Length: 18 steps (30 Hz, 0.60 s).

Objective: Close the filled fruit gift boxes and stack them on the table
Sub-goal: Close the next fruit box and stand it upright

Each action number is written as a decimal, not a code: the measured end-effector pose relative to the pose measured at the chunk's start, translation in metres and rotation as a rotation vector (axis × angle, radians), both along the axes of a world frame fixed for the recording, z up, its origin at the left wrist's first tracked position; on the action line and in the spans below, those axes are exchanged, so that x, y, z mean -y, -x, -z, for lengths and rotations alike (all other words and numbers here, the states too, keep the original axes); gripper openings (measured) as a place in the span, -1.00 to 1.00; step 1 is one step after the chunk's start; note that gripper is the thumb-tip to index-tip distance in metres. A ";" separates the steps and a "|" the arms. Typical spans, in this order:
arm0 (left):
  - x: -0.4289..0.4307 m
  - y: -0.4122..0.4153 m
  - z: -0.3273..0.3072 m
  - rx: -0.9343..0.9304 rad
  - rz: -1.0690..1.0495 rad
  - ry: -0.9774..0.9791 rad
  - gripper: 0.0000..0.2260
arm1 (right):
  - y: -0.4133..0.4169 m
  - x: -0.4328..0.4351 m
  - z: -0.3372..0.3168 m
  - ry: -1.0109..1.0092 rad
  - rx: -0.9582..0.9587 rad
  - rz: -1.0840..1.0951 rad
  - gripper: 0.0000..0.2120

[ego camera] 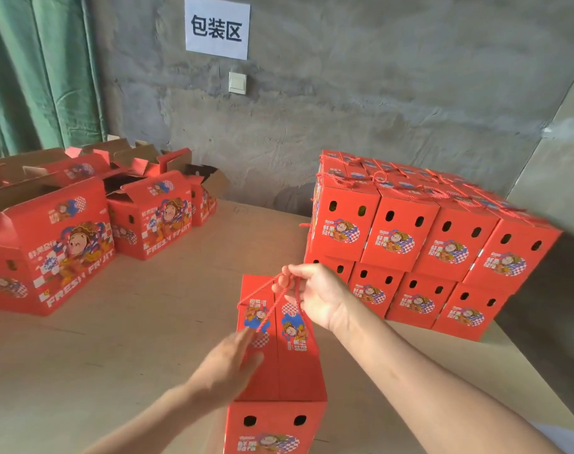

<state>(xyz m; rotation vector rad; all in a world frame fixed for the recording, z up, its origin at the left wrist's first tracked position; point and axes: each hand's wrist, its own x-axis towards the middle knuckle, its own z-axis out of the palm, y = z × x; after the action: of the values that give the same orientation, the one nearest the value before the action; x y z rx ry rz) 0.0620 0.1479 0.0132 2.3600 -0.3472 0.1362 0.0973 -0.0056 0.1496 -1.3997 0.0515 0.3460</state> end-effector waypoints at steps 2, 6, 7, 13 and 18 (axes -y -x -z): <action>-0.001 0.009 0.018 0.036 0.061 -0.039 -0.42 | -0.006 -0.005 -0.003 -0.006 -0.095 0.020 -0.77; -0.002 0.009 0.022 0.124 0.092 -0.037 -0.29 | -0.021 -0.019 -0.015 0.239 -0.096 0.047 -0.78; -0.002 0.008 0.020 0.124 0.094 -0.020 -0.27 | -0.026 -0.020 -0.020 0.291 -0.081 0.054 -0.77; -0.016 -0.010 0.014 0.306 0.124 0.061 -0.15 | -0.054 -0.047 -0.027 0.467 0.020 0.073 -0.75; -0.055 -0.086 0.019 0.218 0.237 -0.001 -0.28 | -0.102 -0.088 -0.039 0.606 0.047 0.210 -0.79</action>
<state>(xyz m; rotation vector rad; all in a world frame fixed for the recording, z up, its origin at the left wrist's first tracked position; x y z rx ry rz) 0.1477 0.2029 -0.0054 2.2890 -0.7279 0.2813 0.1990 0.0824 0.1884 -1.9811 0.2814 0.1213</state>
